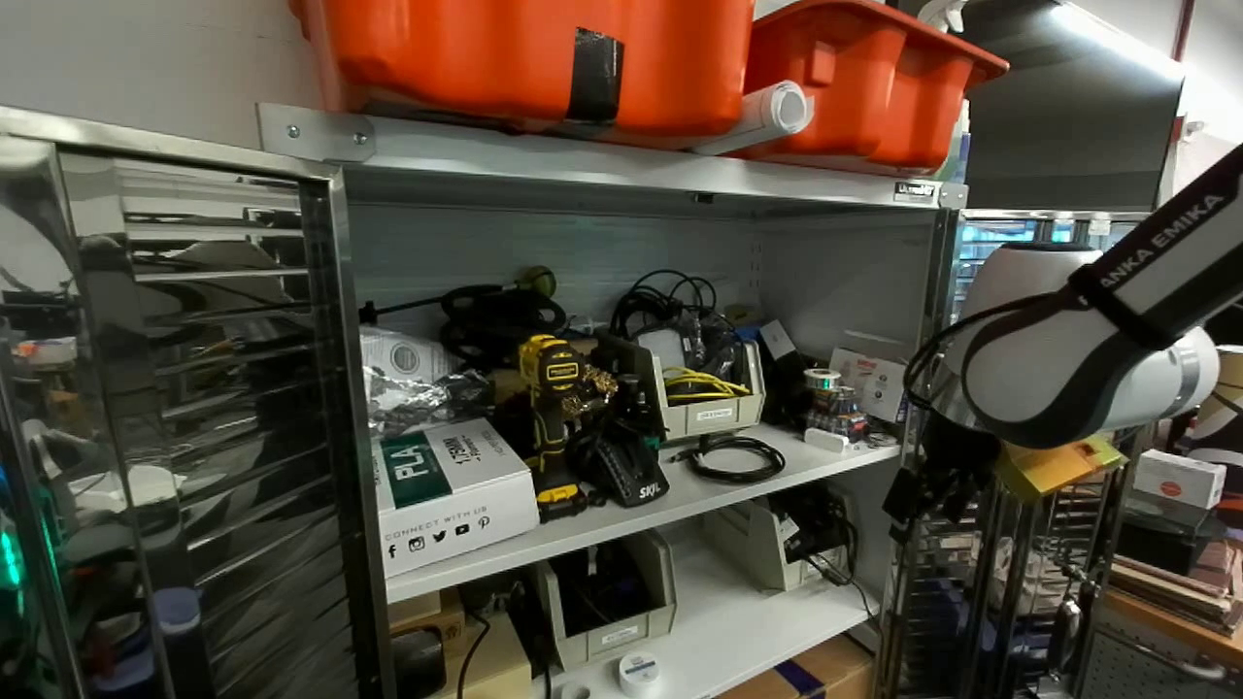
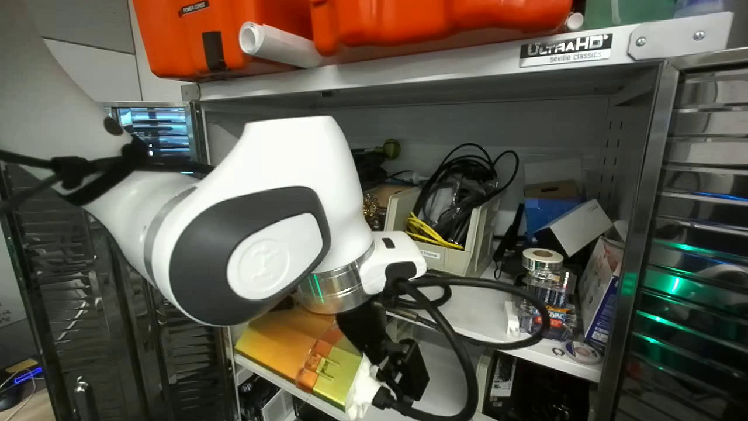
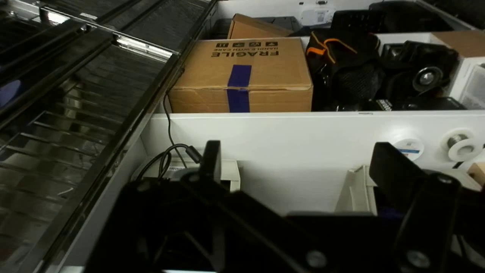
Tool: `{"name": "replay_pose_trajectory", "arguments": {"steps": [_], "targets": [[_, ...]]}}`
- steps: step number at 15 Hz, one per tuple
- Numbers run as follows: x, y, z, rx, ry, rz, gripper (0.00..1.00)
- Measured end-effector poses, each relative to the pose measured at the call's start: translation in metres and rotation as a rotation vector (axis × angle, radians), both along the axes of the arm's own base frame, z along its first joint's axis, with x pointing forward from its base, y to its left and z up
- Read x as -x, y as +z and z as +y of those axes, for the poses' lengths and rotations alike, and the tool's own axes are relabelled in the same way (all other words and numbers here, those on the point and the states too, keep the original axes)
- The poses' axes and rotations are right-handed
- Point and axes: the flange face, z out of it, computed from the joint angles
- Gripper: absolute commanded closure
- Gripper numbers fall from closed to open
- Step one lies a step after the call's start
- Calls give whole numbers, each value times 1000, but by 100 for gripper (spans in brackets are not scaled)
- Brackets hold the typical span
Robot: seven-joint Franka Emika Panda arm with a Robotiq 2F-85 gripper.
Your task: Put the black cable in the gray box
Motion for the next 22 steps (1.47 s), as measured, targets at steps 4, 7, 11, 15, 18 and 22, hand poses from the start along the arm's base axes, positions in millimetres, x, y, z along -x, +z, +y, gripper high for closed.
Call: {"name": "replay_pose_trajectory", "arguments": {"steps": [4, 7, 11, 15, 18, 22], "targets": [[-28, 6, -4, -33, -85, -168, 0], [-55, 18, 2, -97, -177, -299, 0], [-88, 27, 16, -186, -272, -369, 0], [-112, 29, 8, -237, -371, -401, 0], [-130, 30, 0, -270, -441, -426, 0], [-150, 25, 1, -327, -509, -429, 0]]}}
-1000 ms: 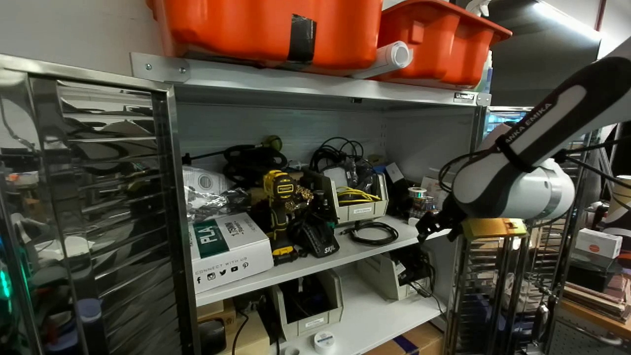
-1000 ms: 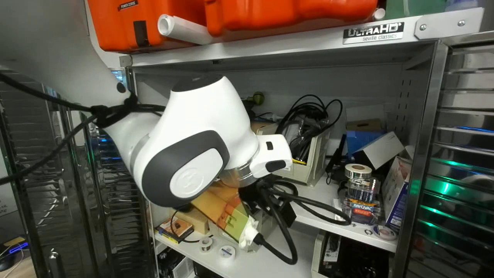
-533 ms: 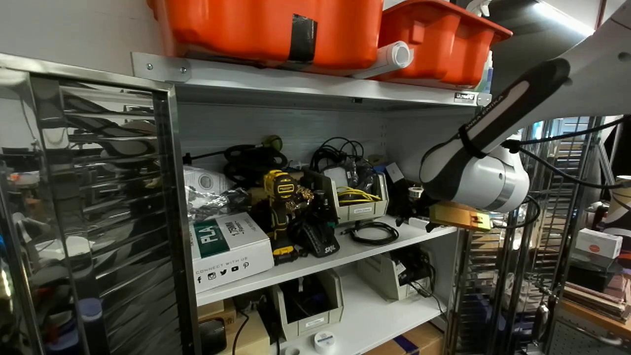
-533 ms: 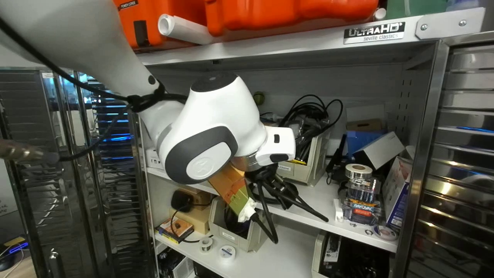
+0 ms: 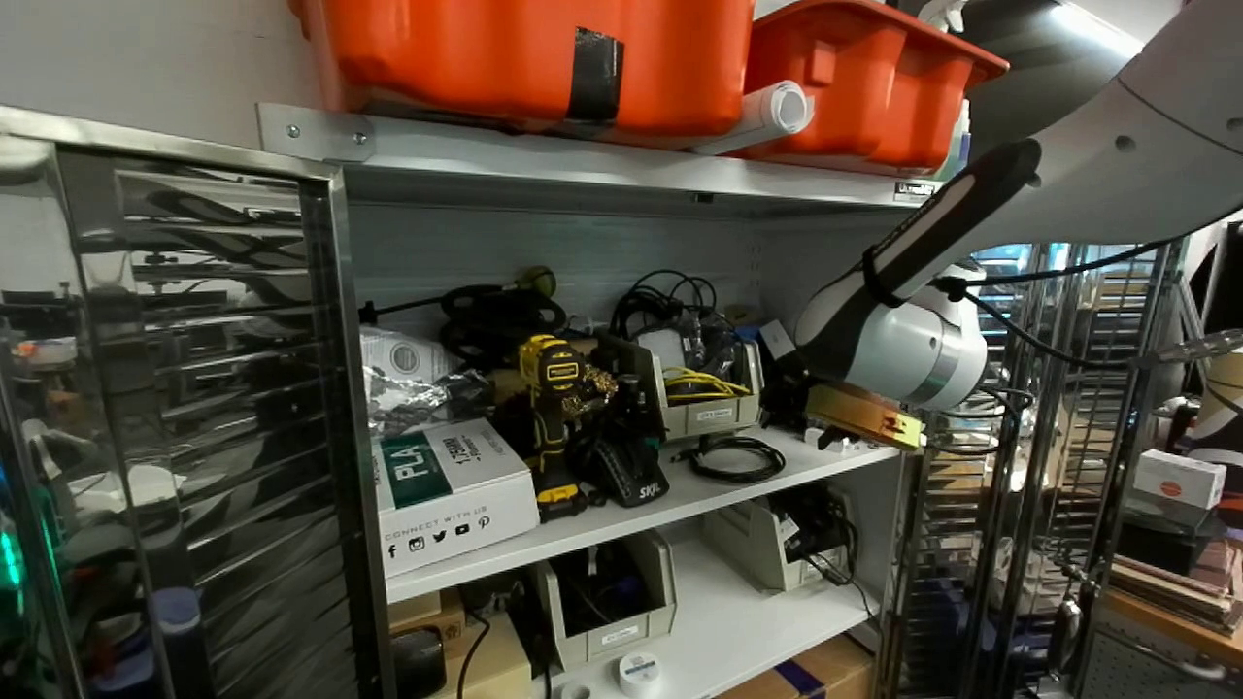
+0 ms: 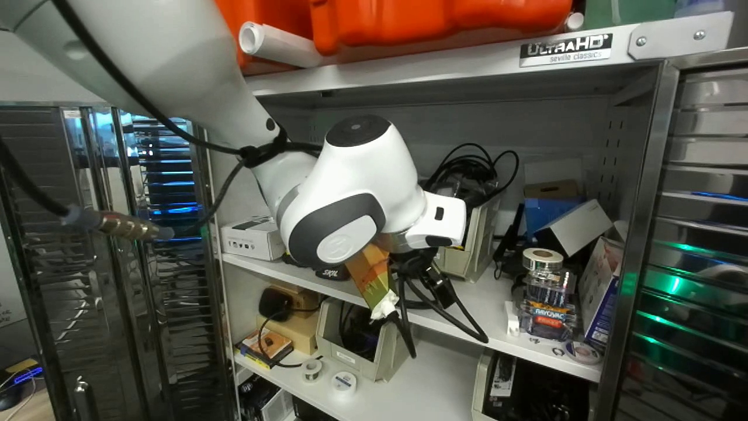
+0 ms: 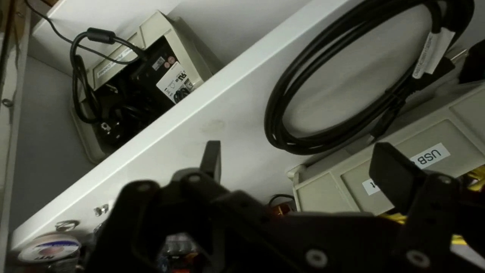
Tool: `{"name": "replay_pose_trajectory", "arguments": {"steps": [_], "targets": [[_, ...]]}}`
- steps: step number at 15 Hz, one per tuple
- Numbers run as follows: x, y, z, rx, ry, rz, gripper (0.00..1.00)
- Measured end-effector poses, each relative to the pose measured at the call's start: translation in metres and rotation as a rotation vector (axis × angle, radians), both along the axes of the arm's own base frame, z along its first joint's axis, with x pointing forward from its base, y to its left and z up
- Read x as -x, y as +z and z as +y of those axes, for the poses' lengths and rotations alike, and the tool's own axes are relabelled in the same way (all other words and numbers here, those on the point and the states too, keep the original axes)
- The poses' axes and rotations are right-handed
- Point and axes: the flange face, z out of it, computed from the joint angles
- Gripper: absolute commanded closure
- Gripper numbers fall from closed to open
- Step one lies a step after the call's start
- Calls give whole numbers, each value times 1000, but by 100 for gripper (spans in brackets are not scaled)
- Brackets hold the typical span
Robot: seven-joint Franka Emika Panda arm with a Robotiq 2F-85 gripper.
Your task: Put the black cable in the gray box
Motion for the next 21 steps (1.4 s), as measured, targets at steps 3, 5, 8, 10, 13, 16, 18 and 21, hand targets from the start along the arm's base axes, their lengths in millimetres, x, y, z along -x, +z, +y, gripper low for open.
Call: {"name": "replay_pose_trajectory", "arguments": {"steps": [3, 5, 8, 10, 13, 16, 18, 21], "targets": [[-13, -9, 7, -63, -14, 22, 0], [-19, -15, 10, -90, -20, 41, 0], [-22, -24, 7, -119, -47, 73, 0], [-22, -28, 5, -129, -70, 97, 0], [-21, -31, 2, -140, -88, 135, 29], [-22, -33, 4, -149, -92, 158, 46], [-20, -35, 2, -152, -96, 179, 62], [-18, -37, -2, -160, -103, 209, 78]]}}
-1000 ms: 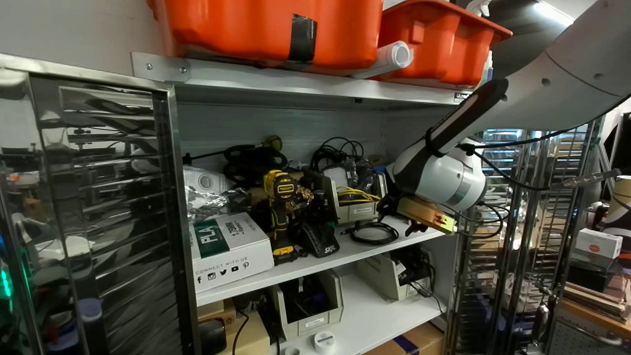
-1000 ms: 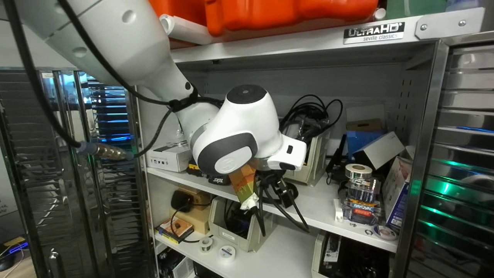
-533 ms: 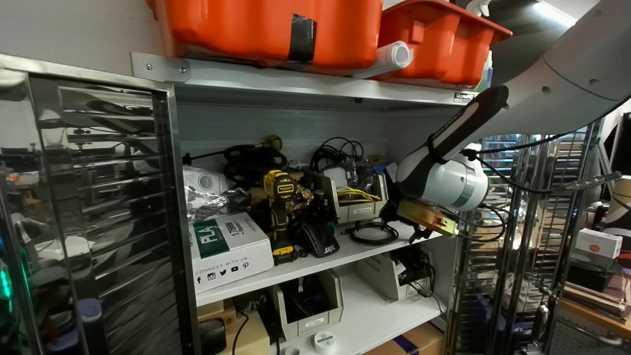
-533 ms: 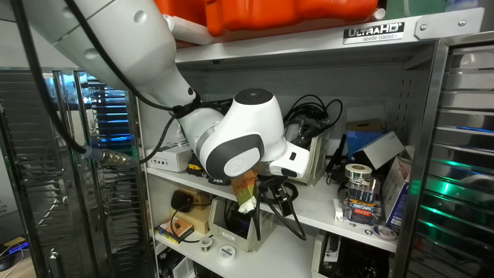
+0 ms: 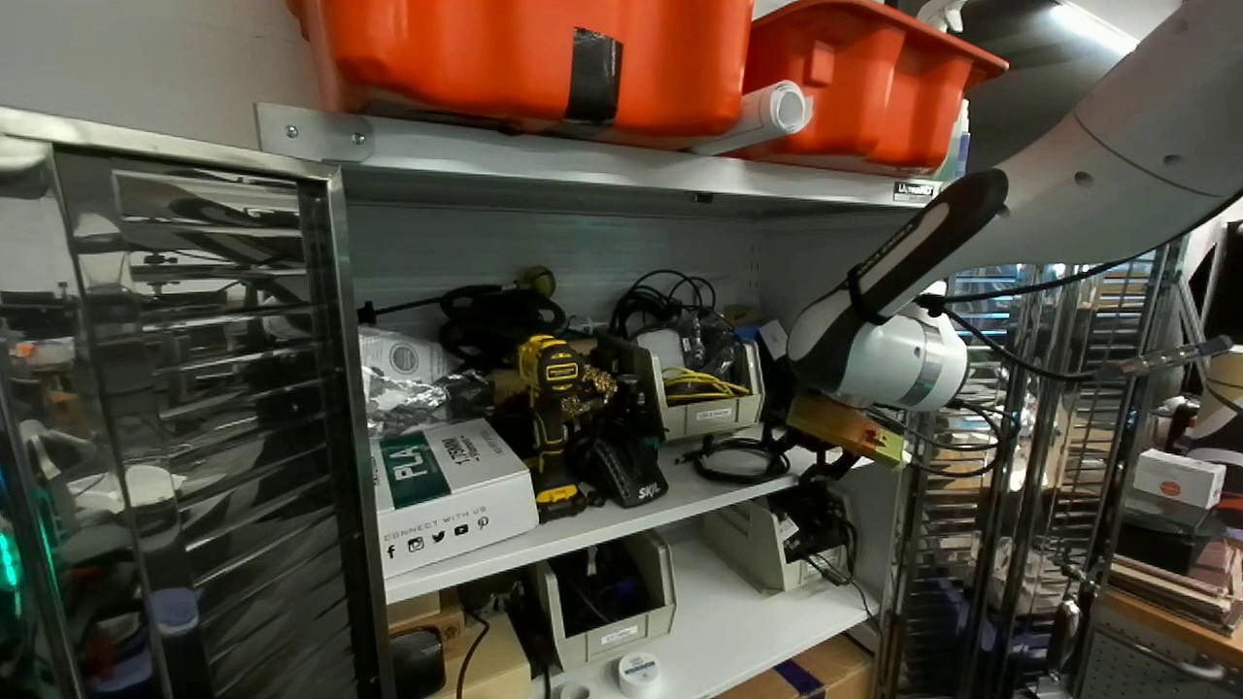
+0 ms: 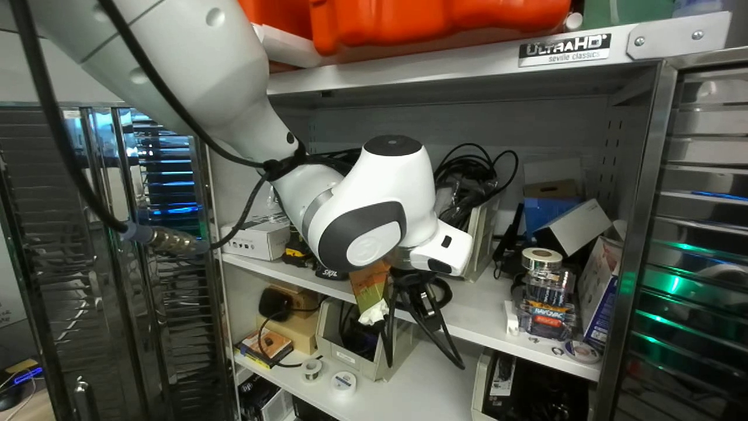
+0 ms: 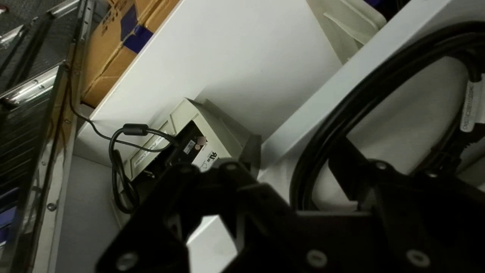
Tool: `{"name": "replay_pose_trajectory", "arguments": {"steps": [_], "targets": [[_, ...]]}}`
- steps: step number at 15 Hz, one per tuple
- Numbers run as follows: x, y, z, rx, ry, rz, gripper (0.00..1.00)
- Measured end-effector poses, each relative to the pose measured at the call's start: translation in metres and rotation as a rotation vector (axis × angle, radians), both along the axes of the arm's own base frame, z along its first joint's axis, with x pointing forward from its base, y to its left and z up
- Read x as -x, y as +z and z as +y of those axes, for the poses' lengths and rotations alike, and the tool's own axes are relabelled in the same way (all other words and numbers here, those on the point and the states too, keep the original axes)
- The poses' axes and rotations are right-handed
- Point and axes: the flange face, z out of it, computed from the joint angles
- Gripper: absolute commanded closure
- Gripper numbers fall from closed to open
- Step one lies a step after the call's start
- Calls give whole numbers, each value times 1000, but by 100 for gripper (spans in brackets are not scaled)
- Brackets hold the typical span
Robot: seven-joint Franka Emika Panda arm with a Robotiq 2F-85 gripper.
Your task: Put the black cable in the gray box
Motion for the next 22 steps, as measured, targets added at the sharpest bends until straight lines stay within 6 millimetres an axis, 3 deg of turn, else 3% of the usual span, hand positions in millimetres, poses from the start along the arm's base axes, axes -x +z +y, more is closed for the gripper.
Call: {"name": "replay_pose_trajectory", "arguments": {"steps": [6, 14, 19, 22], "targets": [[3, 8, 0, -24, 1, 32, 100], [1, 10, 24, 36, 95, -30, 97], [13, 8, 32, 111, 152, -138, 97], [26, 23, 40, 164, 201, -206, 97]]}}
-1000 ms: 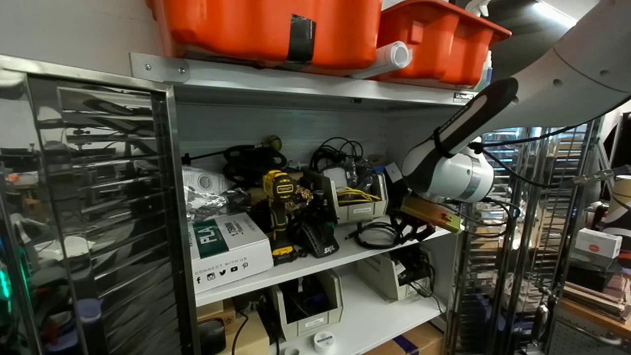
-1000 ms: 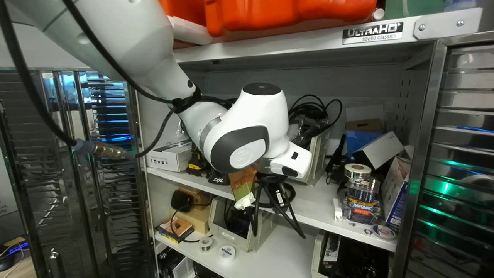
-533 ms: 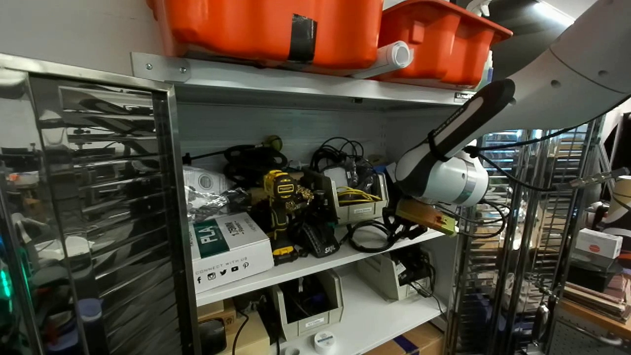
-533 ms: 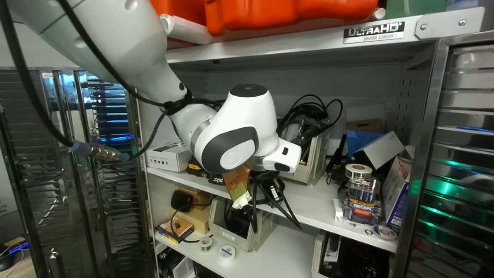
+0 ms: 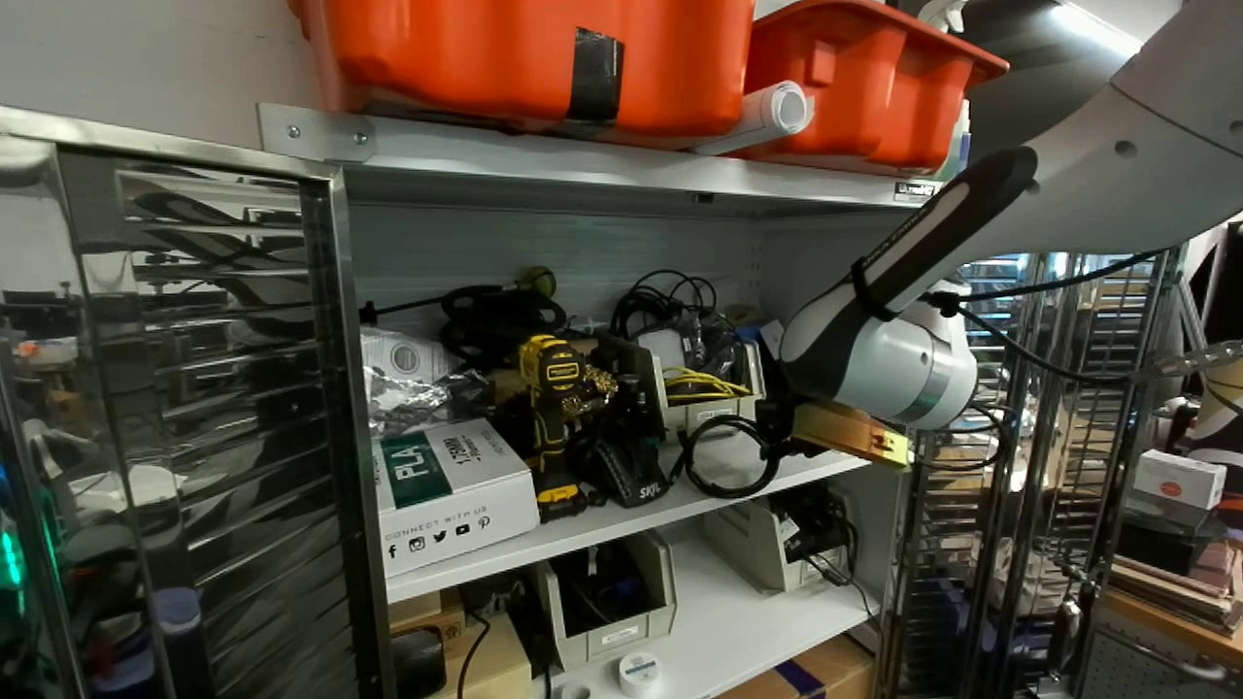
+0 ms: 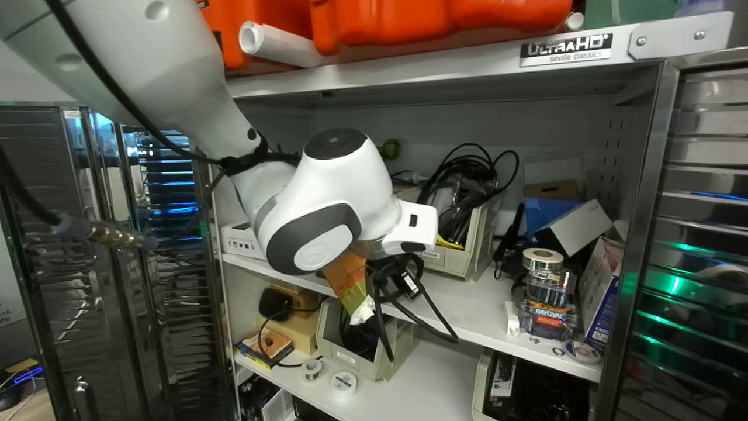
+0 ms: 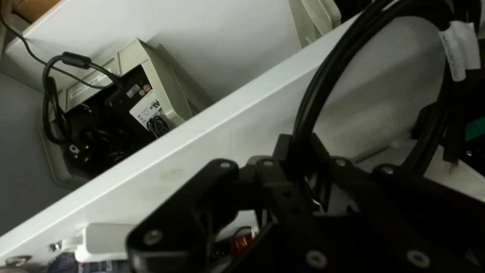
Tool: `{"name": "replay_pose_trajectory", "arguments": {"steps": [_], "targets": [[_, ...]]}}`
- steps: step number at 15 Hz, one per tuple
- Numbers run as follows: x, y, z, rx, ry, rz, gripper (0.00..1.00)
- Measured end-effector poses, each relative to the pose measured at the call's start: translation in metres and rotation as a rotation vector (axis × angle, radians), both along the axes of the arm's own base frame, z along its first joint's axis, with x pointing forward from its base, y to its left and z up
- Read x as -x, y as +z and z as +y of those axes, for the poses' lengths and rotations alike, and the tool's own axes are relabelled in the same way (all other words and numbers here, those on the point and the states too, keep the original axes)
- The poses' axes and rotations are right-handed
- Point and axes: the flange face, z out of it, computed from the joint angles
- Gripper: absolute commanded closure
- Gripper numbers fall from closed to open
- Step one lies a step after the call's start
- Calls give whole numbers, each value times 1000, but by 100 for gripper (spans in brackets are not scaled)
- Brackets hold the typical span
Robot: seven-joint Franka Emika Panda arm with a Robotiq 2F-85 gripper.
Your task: Put the black cable in the gray box
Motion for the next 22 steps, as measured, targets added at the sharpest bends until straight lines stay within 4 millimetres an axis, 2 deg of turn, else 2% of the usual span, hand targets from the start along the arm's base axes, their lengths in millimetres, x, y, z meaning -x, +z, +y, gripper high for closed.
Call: {"name": "replay_pose_trajectory", "arguments": {"steps": [3, 5, 10, 13, 22], "targets": [[13, 30, 9, 44, 36, -77, 97], [18, 49, 7, 69, 24, -137, 97], [18, 69, -20, 119, -74, -262, 97], [4, 75, -30, 122, -124, -334, 97], [-64, 91, -29, 60, -153, -514, 97]]}}
